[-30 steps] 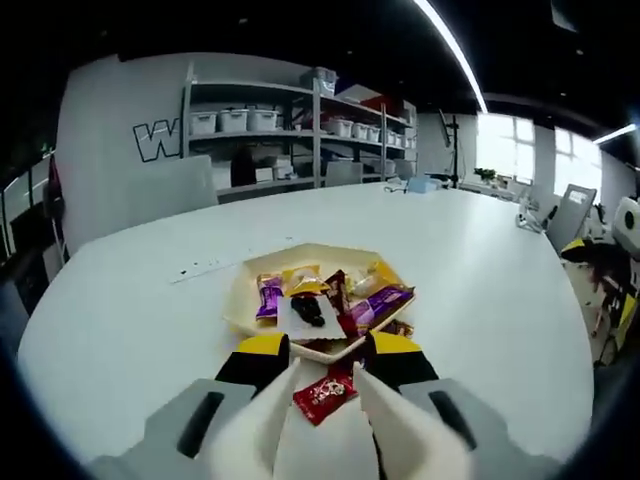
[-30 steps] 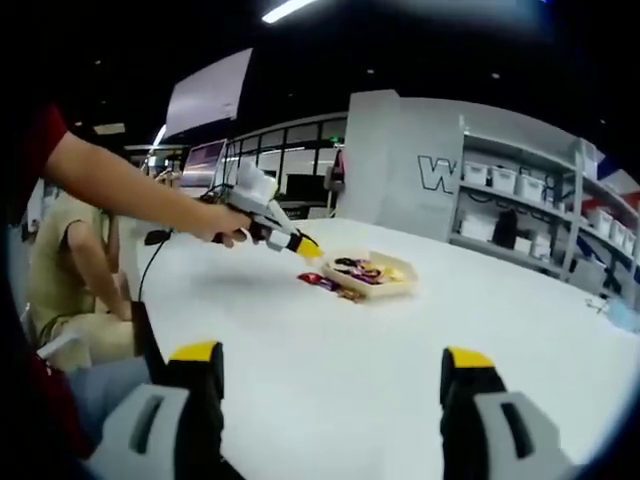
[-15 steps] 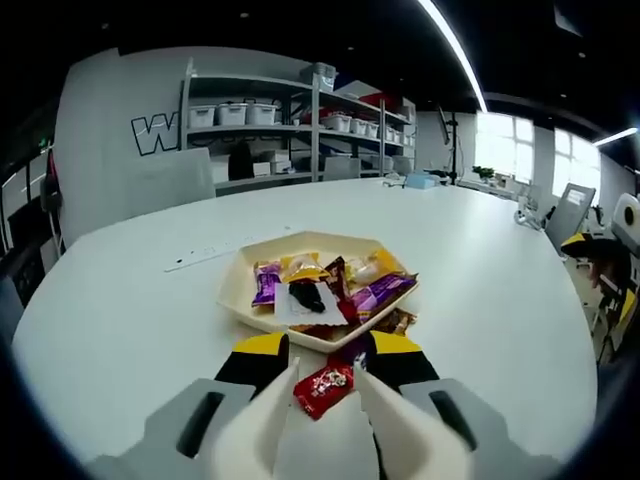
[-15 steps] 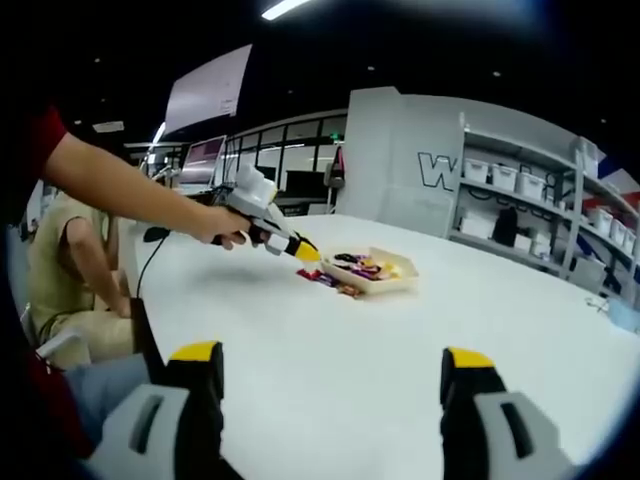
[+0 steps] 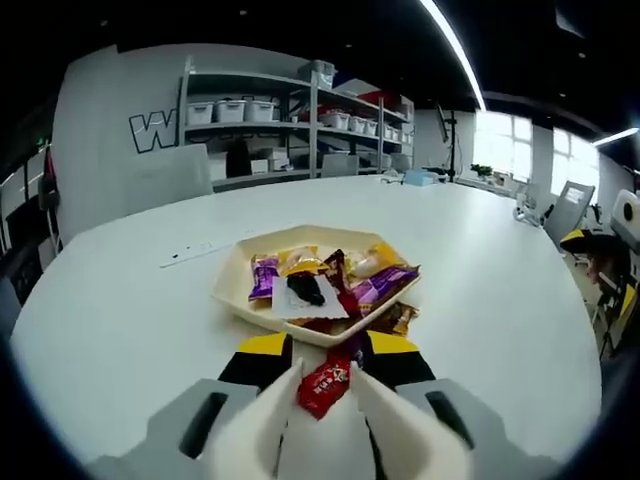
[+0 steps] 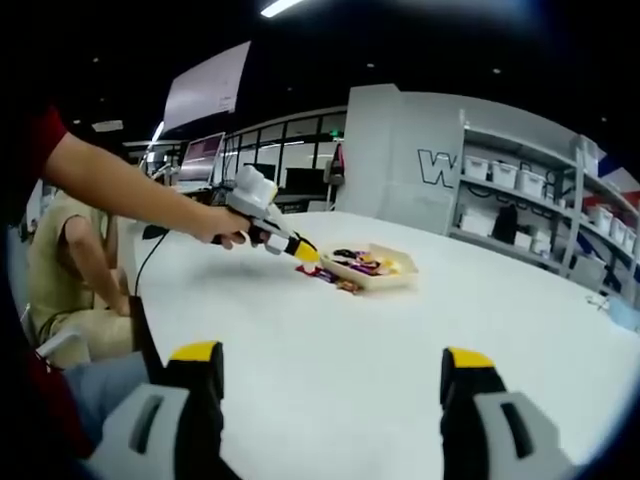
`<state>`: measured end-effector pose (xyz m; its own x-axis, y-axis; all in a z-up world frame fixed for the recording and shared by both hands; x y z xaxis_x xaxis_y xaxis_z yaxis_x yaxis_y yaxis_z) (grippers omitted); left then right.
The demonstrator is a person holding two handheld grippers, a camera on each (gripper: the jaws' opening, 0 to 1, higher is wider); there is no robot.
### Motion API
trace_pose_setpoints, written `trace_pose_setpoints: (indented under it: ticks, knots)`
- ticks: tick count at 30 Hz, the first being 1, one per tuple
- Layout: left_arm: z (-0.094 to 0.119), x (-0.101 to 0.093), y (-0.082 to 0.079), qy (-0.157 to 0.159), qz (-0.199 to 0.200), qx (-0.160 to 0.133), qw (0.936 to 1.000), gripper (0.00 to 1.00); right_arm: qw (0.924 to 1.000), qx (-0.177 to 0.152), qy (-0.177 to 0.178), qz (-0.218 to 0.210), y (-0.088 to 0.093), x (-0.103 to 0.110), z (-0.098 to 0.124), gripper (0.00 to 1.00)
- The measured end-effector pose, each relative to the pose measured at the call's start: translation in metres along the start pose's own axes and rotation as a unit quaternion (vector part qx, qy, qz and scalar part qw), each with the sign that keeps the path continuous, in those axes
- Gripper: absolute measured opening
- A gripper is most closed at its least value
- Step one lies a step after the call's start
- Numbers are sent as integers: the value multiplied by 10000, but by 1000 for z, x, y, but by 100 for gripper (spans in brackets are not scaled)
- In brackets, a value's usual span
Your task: Place the target food into the container with the food tongs after gripping and lifting it, then release it inside without dropping or visibly crushing the food.
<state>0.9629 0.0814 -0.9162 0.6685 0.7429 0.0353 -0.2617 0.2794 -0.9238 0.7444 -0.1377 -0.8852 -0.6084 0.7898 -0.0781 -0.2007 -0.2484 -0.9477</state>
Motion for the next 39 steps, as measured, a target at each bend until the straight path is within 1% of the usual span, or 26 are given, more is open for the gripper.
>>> trace_pose_setpoints:
  ticks: [4,8,9,15,17,18,19,20,22,25,27,28,32,36,37,39]
  knots:
    - [-1,-1,2,8,429,34,9991,22,10000,11,-6,1,1,1,0,88]
    - [0,0,3,-17,415,23,9991,20,10000,3,-13,0,1,2,1,88]
    - [0,-1,3,-31,538,44,9985,20,10000,-3,-15,-7,1,2,2,88]
    - [4,-1,2,-79,671,67,9977,20,10000,-33,1,-10,0,1,3,88]
    - [5,-4,1,-42,571,94,9983,20,10000,5,0,5,1,1,2,88]
    - [6,-6,0,-50,459,107,9989,20,10000,17,2,22,2,1,2,88]
    - [7,-7,-1,-48,449,99,9989,21,10000,13,1,21,1,1,2,88]
    - [9,-9,-2,3,530,86,9986,21,10000,8,-7,4,1,2,2,88]
    - [13,-10,-5,-20,478,61,9988,21,10000,-3,-9,4,1,2,2,88]
    - [19,-13,-7,23,532,67,9986,21,10000,0,-14,14,1,3,2,88]
    - [24,-18,-9,77,444,111,9989,21,10000,0,-20,33,0,4,2,88]
    - [25,-19,-11,73,348,93,9993,21,10000,-1,-28,32,0,5,2,88]
    - [29,-22,-23,97,398,-13,9992,21,10000,11,-61,49,1,7,1,88]
    - [27,-23,-32,89,389,-77,9992,22,10000,18,-73,53,1,8,1,88]
    - [26,-23,-36,52,365,-139,9992,22,10000,12,-67,47,1,8,2,88]
    - [23,-23,-41,63,411,-165,9990,22,10000,0,-45,17,2,6,3,88]
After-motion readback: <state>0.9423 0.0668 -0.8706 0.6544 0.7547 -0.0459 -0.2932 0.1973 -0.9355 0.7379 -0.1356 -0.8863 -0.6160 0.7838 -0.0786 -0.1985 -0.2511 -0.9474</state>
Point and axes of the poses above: the point that each gripper's makers call its tool centre point, and the gripper's own axes: z roughly backward along the fingers, x roughly to its left, y roughly out of its underside, the point moved 3 cm from there along z, roughly backward along the fingers, and after that the axes turned 2 degrees about -z, right-handed, at the moved point
